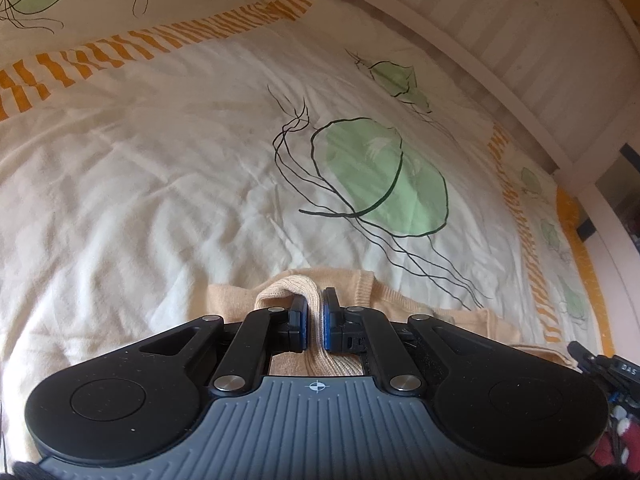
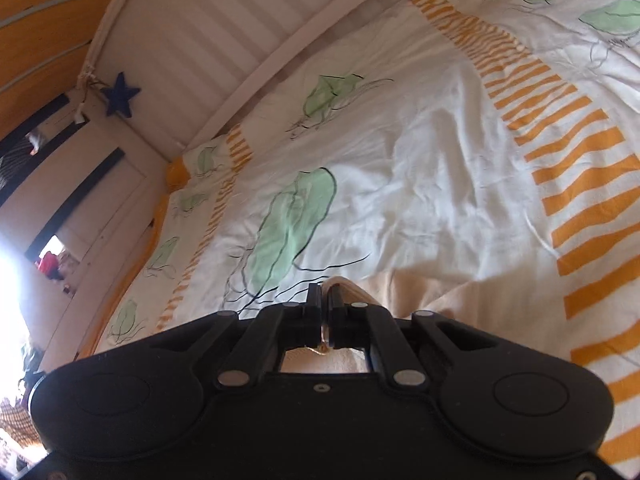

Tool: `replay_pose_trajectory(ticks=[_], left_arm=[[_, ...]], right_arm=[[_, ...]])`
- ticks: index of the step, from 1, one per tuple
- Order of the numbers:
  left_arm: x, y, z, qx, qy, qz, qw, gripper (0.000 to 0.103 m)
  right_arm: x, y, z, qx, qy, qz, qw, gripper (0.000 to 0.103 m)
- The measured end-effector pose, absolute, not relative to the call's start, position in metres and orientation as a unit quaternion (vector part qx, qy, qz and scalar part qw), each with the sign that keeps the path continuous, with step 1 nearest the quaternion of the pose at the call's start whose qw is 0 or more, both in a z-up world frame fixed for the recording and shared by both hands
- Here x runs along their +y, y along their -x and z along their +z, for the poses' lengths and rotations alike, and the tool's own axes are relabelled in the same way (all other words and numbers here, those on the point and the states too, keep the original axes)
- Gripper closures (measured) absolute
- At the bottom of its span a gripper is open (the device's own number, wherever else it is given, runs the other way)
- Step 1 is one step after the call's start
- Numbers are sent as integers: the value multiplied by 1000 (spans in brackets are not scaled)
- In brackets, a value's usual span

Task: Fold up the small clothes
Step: 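Lift the hem with both grippers and fold it onto the collar, then open both grippers and release the folded hem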

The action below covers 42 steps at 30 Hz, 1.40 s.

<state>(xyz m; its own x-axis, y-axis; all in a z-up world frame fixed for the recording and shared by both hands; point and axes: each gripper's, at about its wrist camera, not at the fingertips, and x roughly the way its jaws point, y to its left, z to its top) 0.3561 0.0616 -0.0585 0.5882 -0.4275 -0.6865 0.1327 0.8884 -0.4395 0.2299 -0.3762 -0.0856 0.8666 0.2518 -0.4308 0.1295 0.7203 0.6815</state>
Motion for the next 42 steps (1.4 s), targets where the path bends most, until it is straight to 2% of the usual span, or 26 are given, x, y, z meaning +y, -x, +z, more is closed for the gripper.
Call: replay_pose_trajectory(ticks=[6,8,10,11,14,15,16,18,20,27,35,42], left_arm=[[63,-371,-76,444,173,-147,867,94],[67,-377,-82,451,186,-152,860,88],[74,-379,-86,453,206,-159,853,66],[77,-379,-86,449,213,-159,853,62],[82,-375,-77,427,198,-144,870,44],[83,-373,-74,421,188,-141,876,34],[83,-370,-69,414,179,-140,881,31],[83,-361,-62,407,162,-148,887,30],[80,-351,-59,408,139,-163,887,28],[77,-302,-62,438,81,-199,873,28],[76,-271,-83,474,51,-222,851,28],[69,-244,-72,424,16,-232,875,29]], right_arm=[[-380,-256,-105,287,-360,17,888,93],[-381,-262,-111,295,-361,13,885,93],[-382,-267,-115,301,-363,5,882,90],[-382,-267,-117,301,-365,-3,881,85],[-387,-266,-119,293,-369,-22,882,83],[-388,-264,-118,290,-366,-29,884,80],[-388,-261,-115,285,-357,-38,889,76],[-386,-254,-108,273,-339,-43,899,59],[-381,-246,-99,262,-319,-41,910,56],[-353,-214,-86,283,-225,-21,932,56],[-339,-177,-95,305,-224,-18,926,56],[-330,-165,-97,315,-225,-11,922,56]])
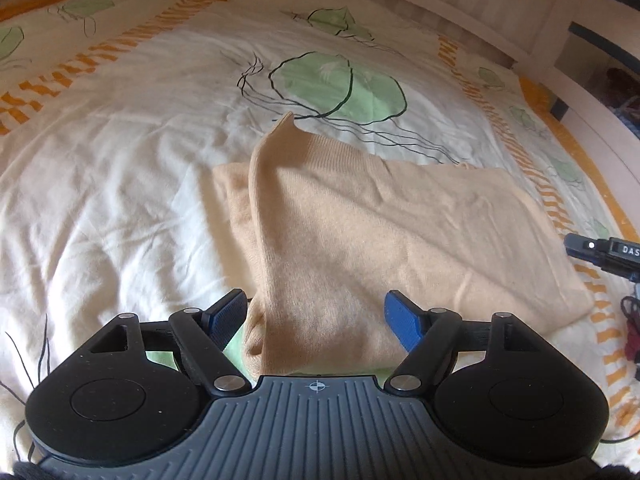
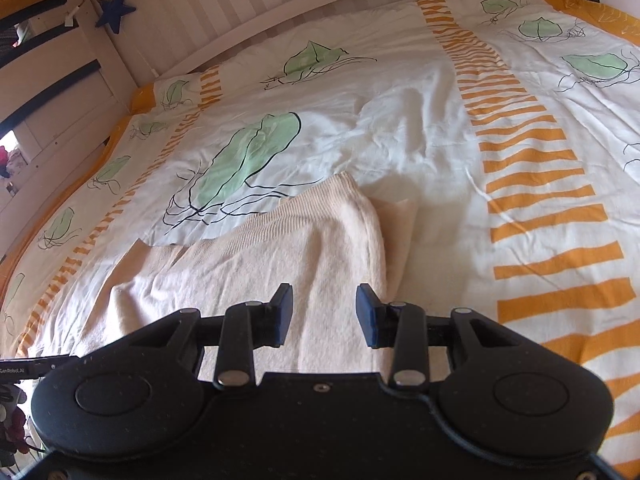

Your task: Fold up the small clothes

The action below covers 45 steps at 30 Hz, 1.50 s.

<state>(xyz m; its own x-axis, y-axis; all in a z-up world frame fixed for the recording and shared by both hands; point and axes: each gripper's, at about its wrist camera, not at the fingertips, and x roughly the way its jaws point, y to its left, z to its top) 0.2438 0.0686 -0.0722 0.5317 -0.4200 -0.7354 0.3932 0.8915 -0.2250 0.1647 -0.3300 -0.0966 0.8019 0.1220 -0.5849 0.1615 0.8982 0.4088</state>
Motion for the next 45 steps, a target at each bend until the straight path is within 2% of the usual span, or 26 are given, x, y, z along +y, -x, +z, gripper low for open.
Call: replay_pose_trajectory(ticks=[4,6,8,10,12,13,15,20,24,32,36,44,45], left_arm=[[64,-235,-71,410,-8,-258,874,29],[63,-238,-76,424,2,-272,864,32],[65,-243,-81,434,13,-269,860,43],[69,-246,-81,437,29,-261,860,60],[72,-248,-81,439,39,-262,859,68],[73,-249,-81,441,41,-263,857,79],[72,-251,-82,454,35,-268,849,95],[84,-251,-84,482,15,-276,831,96],[101,-255,-92,510,47,-260,819,96],[97,-258,-95,512,43,-263,817,96],[101,-258,-95,510,54,-267,816,96],[98,-258,-93,505,45,-277,816,96],[97,-258,-93,505,42,-278,816,96]], right_arm=[[-326,-162,-97,315,-227,-7,921,56],[-324,-161,-98,316,-228,-7,921,56],[-323,-159,-98,317,-231,-6,920,56],[-322,-157,-98,317,-231,-6,920,56],[-321,-156,-98,318,-231,-5,920,56],[-321,-155,-99,319,-231,-5,919,56],[-321,-155,-100,320,-230,-7,919,56],[-322,-155,-99,320,-228,-11,920,56],[-321,-159,-98,322,-212,-12,923,56],[-308,-177,-86,320,-163,6,933,56],[-296,-171,-88,323,-133,9,937,45],[-317,-141,-104,347,-145,-35,926,46],[-318,-139,-105,351,-146,-32,925,55]])
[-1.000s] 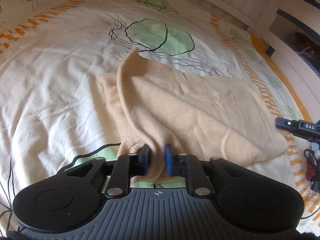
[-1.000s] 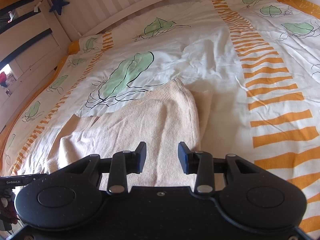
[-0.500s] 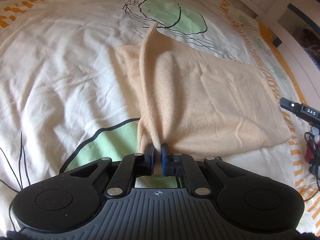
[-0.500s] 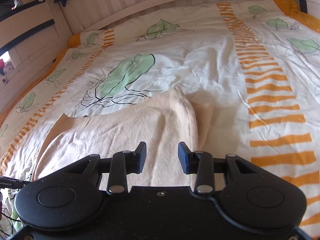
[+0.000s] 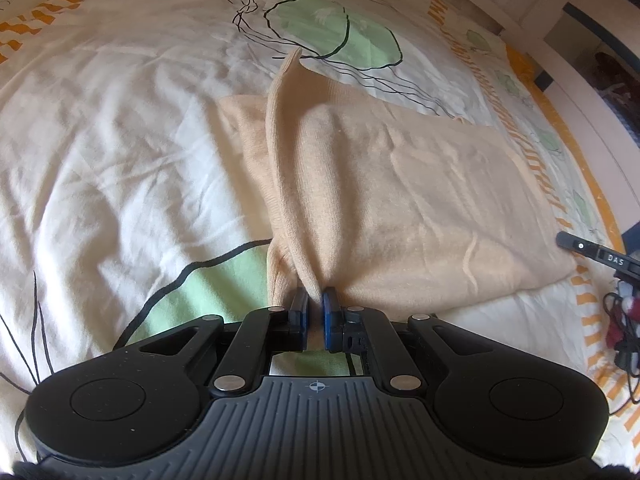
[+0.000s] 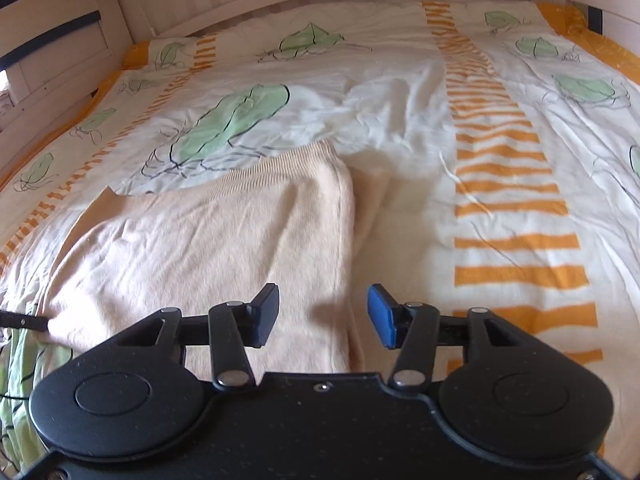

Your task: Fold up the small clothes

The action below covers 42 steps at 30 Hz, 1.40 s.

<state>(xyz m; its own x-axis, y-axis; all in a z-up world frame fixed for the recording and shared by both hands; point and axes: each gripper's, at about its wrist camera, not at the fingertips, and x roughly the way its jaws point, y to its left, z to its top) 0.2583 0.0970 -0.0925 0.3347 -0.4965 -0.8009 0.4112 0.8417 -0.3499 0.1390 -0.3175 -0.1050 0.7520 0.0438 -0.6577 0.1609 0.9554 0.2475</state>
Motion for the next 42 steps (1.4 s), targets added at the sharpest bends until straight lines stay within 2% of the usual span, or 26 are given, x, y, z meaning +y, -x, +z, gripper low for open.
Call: replay_pose_trajectory(ticks=[1,2,8,13,16,17,18,19,20,24,26,27,33,37,42], left_arm=[[96,-259,-92,505,39,-281,815,96],[95,-259,-92,506,33,-284,813,96],[86,-261,-81,515,-58,-309,797,96],[89,-264,-84,525,-68,-310,790,96],[90,-262,-80,525,-50,-298,795,94],[93,-261,-76,526,-38,-292,798,92],[96,-259,-73,523,-23,-286,802,85],[98,-256,-68,518,-7,-280,808,74],[101,-253,-64,511,9,-276,814,71],[101,-244,-47,481,47,-263,835,70],[93,-243,-41,466,58,-260,844,64],[89,-244,-40,461,60,-262,846,59],[52,-248,-41,442,50,-275,852,55],[28,-245,-46,430,21,-278,859,50],[-4,-244,-60,418,-32,-285,862,48]], right_arm=[[-317,-138,-105,352,-145,-25,924,67],[-316,-138,-105,355,-143,-18,924,92],[-310,-143,-89,366,-84,-6,927,93],[-333,-142,-101,389,-117,-31,913,93],[-327,-139,-101,377,-120,-37,918,82],[-325,-138,-98,369,-120,-39,921,69],[-323,-137,-94,360,-118,-41,925,53],[-319,-136,-88,346,-110,-38,931,48],[-313,-135,-83,335,-100,-35,936,47],[-276,-141,-66,308,-55,25,949,47],[-249,-150,-66,310,-31,60,948,47],[-237,-154,-67,311,-19,74,947,47],[-167,-186,-93,323,68,117,936,48],[-147,-201,-123,362,108,107,920,47],[-151,-194,-125,350,106,112,924,46]])
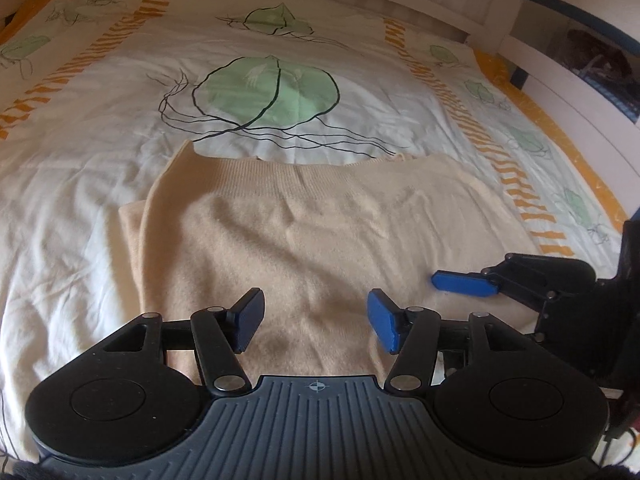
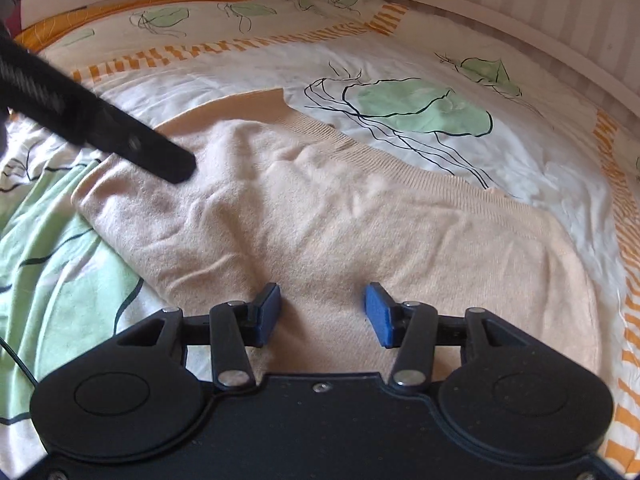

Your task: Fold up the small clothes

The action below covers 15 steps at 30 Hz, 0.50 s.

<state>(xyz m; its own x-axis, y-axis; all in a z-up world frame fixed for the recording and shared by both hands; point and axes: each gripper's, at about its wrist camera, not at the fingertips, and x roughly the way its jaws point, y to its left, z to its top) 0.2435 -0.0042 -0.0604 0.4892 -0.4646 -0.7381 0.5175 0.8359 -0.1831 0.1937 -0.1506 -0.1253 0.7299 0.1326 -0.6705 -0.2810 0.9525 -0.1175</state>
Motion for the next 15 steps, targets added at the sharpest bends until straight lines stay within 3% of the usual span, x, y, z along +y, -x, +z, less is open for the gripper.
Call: replay_pose_trajectory(ticks=[7,15], left_arm=[[-20,-236,-98,427,-128,-273,852,46],[-10,-236,-97,436,-105,-278,849,45]], right_arm=[[-158,-191,-119,350,101,118,924,46],[-201,-208,-100,328,24,90,940,46]])
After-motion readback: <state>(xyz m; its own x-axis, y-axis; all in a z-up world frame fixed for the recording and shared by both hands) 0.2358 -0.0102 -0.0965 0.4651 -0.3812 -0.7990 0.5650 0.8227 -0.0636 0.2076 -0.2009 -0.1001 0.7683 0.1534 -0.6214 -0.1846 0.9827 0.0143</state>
